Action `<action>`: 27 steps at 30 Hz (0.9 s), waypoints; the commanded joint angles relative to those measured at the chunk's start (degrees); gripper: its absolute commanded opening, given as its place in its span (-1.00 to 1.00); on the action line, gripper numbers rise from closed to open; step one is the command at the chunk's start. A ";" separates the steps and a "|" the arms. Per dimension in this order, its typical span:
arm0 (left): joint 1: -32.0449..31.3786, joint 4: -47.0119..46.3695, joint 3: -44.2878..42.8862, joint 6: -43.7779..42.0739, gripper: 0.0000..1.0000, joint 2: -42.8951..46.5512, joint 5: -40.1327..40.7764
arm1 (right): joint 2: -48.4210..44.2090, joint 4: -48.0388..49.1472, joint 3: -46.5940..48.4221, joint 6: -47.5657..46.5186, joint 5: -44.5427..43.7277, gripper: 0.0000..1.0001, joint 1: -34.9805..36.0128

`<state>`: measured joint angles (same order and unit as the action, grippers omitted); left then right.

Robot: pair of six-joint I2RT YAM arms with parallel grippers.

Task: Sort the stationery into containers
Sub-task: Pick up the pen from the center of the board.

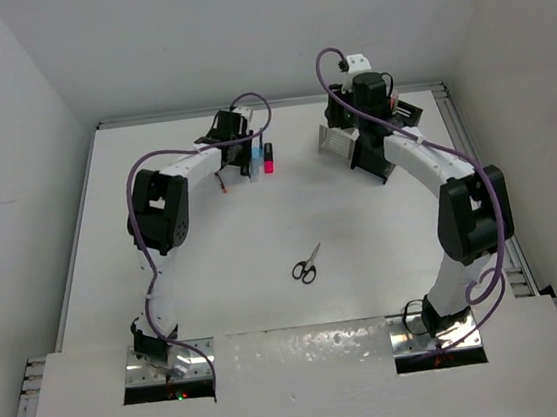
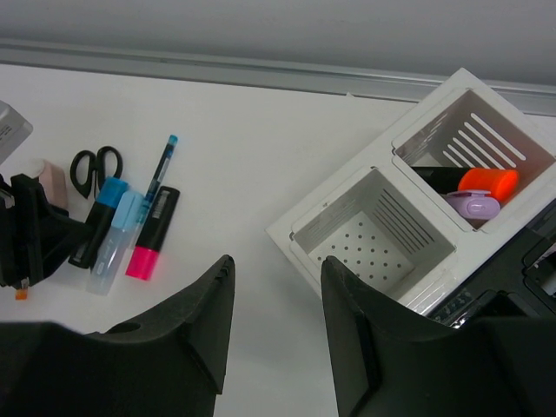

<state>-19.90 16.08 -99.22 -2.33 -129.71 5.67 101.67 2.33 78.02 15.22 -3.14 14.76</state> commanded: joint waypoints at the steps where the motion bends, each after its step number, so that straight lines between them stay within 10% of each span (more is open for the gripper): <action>1: -0.14 -0.96 -1.15 0.65 -0.29 -2.21 1.80 | -3.58 1.10 -0.50 -0.72 -0.38 -0.12 0.09; 15: -0.40 1.24 -0.80 1.45 -0.24 -3.97 0.92 | -5.07 0.40 -1.29 -0.90 -0.56 -0.07 0.18; 22: -0.40 2.29 -2.90 1.27 -1.00 -3.71 0.22 | -5.69 0.40 -1.73 -1.25 -0.91 -0.07 0.18; 27: -0.23 5.27 -8.69 1.01 -1.00 -3.09 -0.92 | -6.48 0.31 -1.99 -1.25 -0.99 -0.07 0.35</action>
<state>-19.94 19.09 -103.33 -1.43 -133.03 6.11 98.61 1.19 76.05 14.68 -3.46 14.76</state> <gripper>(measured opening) 0.278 0.462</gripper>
